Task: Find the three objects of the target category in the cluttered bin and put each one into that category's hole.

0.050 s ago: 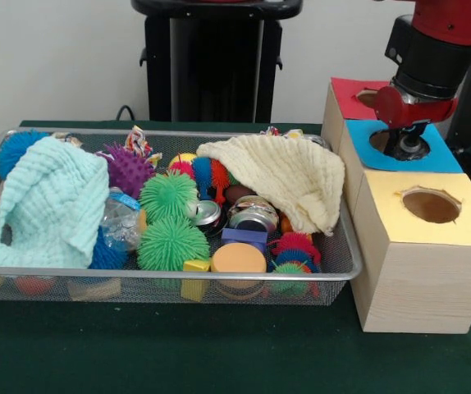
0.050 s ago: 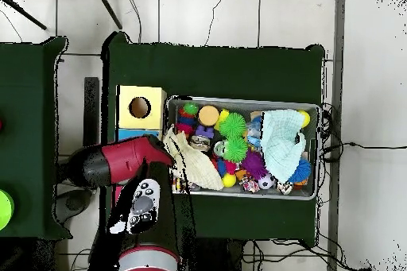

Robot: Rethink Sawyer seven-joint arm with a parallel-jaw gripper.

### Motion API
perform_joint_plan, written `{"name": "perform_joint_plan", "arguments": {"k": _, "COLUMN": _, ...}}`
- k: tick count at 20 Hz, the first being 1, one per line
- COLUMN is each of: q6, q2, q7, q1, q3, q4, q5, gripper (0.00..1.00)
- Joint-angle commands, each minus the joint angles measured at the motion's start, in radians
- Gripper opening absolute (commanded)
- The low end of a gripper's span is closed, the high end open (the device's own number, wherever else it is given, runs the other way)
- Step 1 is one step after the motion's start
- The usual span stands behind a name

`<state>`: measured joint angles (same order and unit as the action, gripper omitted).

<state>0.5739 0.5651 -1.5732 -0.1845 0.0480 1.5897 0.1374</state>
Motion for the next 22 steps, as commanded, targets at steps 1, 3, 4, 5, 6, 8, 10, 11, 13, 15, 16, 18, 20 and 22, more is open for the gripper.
{"name": "perform_joint_plan", "arguments": {"k": 1, "q6": 0.161, "q2": 0.084, "q7": -0.174, "q1": -0.033, "q3": -0.055, "q4": 0.014, "q5": -0.07, "gripper": 0.0}}
{"name": "perform_joint_plan", "arguments": {"k": 3, "q6": 0.182, "q2": 0.099, "q7": -0.174, "q1": -0.037, "q3": -0.051, "q4": 0.015, "q5": -0.072, "gripper": 0.0}}
{"name": "perform_joint_plan", "arguments": {"k": 4, "q6": 0.188, "q2": 0.104, "q7": -0.173, "q1": -0.038, "q3": -0.049, "q4": 0.015, "q5": -0.072, "gripper": 0.0}}
{"name": "perform_joint_plan", "arguments": {"k": 5, "q6": 0.193, "q2": 0.112, "q7": -0.173, "q1": -0.041, "q3": -0.044, "q4": 0.016, "q5": -0.07, "gripper": 0.0}}
{"name": "perform_joint_plan", "arguments": {"k": 6, "q6": 0.196, "q2": 0.117, "q7": -0.172, "q1": -0.042, "q3": -0.044, "q4": 0.017, "q5": -0.07, "gripper": 0.0}}
{"name": "perform_joint_plan", "arguments": {"k": 8, "q6": 0.207, "q2": 0.133, "q7": -0.17, "q1": -0.045, "q3": -0.039, "q4": 0.015, "q5": -0.071, "gripper": 0.0}}
{"name": "perform_joint_plan", "arguments": {"k": 10, "q6": 0.227, "q2": 0.149, "q7": -0.17, "q1": -0.053, "q3": -0.028, "q4": 0.01, "q5": -0.067, "gripper": 0.0}}
{"name": "perform_joint_plan", "arguments": {"k": 11, "q6": 0.233, "q2": 0.157, "q7": -0.17, "q1": -0.057, "q3": -0.022, "q4": 0.009, "q5": -0.065, "gripper": 0.0}}
{"name": "perform_joint_plan", "arguments": {"k": 13, "q6": 0.24, "q2": 0.173, "q7": -0.167, "q1": -0.059, "q3": -0.02, "q4": 0.015, "q5": -0.065, "gripper": 0.0}}
{"name": "perform_joint_plan", "arguments": {"k": 15, "q6": 0.244, "q2": 0.186, "q7": -0.163, "q1": -0.06, "q3": -0.017, "q4": 0.02, "q5": -0.065, "gripper": 0.0}}
{"name": "perform_joint_plan", "arguments": {"k": 16, "q6": 0.242, "q2": 0.19, "q7": -0.161, "q1": -0.059, "q3": -0.017, "q4": 0.023, "q5": -0.066, "gripper": 0.0}}
{"name": "perform_joint_plan", "arguments": {"k": 18, "q6": 0.235, "q2": 0.191, "q7": -0.157, "q1": -0.06, "q3": -0.013, "q4": 0.024, "q5": -0.063, "gripper": 0.0}}
{"name": "perform_joint_plan", "arguments": {"k": 20, "q6": 0.21, "q2": 0.182, "q7": -0.155, "q1": -0.059, "q3": -0.008, "q4": 0.028, "q5": -0.056, "gripper": 0.0}}
{"name": "perform_joint_plan", "arguments": {"k": 22, "q6": 0.183, "q2": 0.169, "q7": -0.157, "q1": -0.058, "q3": -0.004, "q4": 0.032, "q5": -0.05, "gripper": 0.0}}
